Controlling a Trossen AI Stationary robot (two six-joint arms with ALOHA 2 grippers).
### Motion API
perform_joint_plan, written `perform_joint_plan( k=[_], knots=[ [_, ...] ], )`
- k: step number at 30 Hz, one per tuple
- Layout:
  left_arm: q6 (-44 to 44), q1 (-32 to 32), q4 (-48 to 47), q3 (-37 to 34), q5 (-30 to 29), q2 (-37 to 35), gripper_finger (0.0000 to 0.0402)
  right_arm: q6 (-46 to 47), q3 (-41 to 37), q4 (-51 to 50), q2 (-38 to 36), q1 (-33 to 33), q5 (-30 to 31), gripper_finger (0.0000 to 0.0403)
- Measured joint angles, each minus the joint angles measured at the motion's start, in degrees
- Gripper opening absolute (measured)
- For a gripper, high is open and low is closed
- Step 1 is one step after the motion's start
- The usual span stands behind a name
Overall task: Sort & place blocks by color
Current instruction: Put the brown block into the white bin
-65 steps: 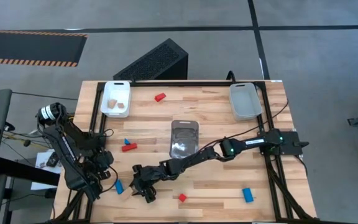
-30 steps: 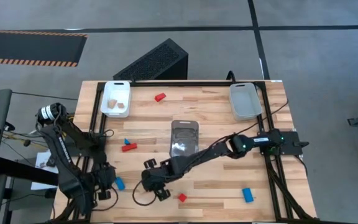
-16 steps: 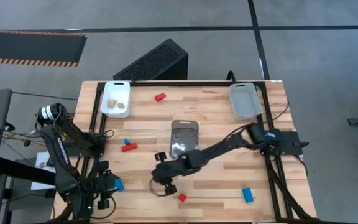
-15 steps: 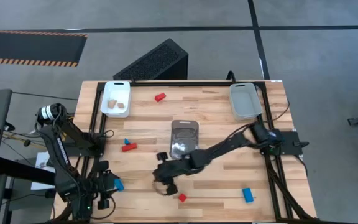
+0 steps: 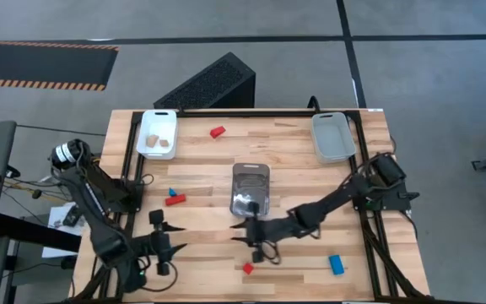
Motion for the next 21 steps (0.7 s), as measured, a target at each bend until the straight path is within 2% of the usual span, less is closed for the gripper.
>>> perform_joint_plan(
  k=[4, 7, 11, 14, 21],
  knots=[
    [7.9, 3.6, 6.3, 0.0, -5.0, 0.0, 0.0212, 0.8, -9.6, 18.2, -1.4, 1.8, 3.5, 0.0124],
    [16.3, 6.9, 13.1, 0.0, -4.7, 0.0, 0.0237, 0.7, -13.4, 27.1, -1.4, 2.3, 5.7, 0.0124],
    [30.3, 12.1, 25.9, 0.0, 1.3, 0.6, 0.0268, -1.1, -14.1, 29.8, -1.4, 2.3, 6.8, 0.0124],
    [37.2, 15.7, 33.8, 0.0, 3.9, 0.7, 0.0277, -2.5, -13.8, 31.5, -1.4, 2.3, 6.9, 0.0124],
    [39.0, 22.6, 37.8, 0.0, 12.1, 0.3, 0.0279, -7.2, -13.2, 31.7, -1.4, 3.5, 12.6, 0.0124]
  ],
)
